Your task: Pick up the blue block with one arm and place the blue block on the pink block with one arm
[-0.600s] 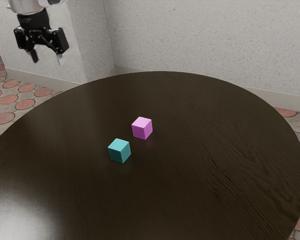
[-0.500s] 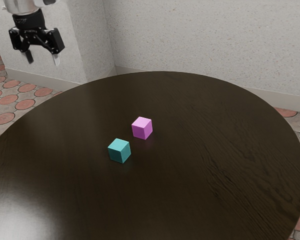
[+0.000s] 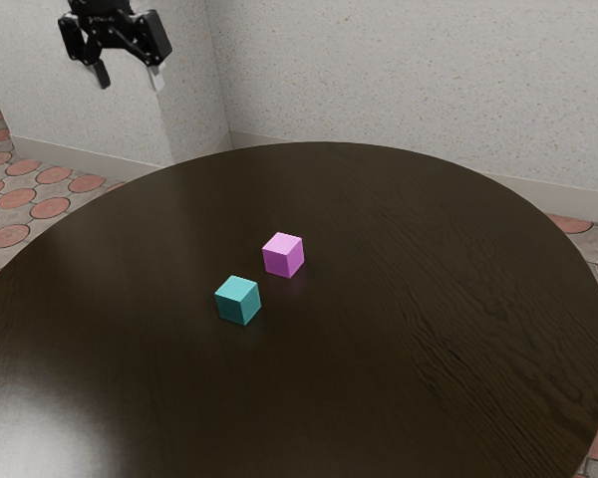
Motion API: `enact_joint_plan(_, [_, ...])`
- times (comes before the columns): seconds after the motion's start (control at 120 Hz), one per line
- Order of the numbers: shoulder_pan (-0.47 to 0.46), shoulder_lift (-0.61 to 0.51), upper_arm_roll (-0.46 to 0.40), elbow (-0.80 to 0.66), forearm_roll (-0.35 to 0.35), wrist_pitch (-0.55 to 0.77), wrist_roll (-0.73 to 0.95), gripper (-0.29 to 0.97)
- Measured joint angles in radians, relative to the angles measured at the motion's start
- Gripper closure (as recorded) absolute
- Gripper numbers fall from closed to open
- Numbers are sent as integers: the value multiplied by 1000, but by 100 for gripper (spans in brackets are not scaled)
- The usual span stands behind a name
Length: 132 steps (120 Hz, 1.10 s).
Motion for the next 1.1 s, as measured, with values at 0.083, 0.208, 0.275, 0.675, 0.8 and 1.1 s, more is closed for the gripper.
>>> enact_joint_plan(0.083, [-10, 71, -3, -4, -17, 45, -5, 0])
enact_joint_plan(0.208, [-7, 181, -4, -52, -21, 138, -12, 0])
enact_joint_plan(0.275, [-7, 196, -13, -121, -16, 199, -16, 0])
enact_joint_plan(0.675, [-6, 237, -39, -531, 0, 636, -30, 0])
enact_joint_plan(0.8, [-6, 261, -39, -572, 17, 721, -22, 0])
enact_joint_plan(1.1, [-5, 279, -35, -624, 53, 846, 34, 0])
